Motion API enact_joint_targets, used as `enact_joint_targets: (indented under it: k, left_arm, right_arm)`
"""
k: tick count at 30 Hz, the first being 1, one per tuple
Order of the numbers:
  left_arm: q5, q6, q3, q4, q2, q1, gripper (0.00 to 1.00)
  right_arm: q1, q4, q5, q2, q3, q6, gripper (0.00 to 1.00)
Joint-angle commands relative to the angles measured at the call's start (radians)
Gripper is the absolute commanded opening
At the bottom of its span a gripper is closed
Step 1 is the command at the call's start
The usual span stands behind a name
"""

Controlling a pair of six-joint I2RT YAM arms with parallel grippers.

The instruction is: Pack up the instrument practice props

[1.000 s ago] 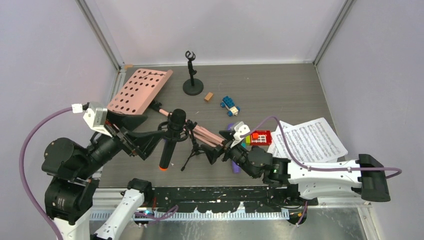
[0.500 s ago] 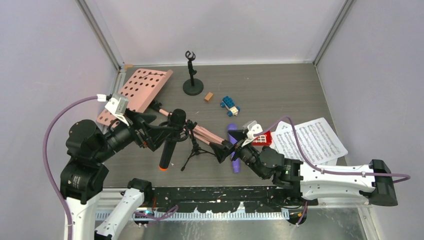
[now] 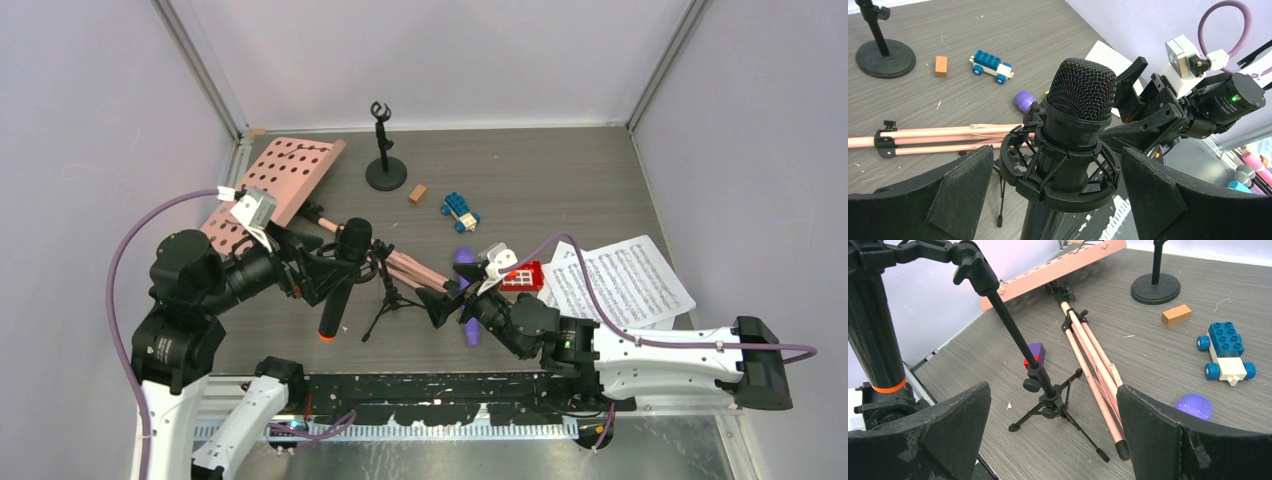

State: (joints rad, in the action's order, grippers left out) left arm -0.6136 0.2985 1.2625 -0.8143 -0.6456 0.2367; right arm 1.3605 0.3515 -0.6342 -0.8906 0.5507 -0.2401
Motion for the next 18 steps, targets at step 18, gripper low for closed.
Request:
enact_joint_targets:
  k: [18]
  left_arm:
    - [-0.156, -0.050, -0.030, -0.016, -0.051, -0.003, 1.00]
  right_arm:
    - [0.003, 0.043, -0.004, -0.050, 0.018, -0.019, 1.00]
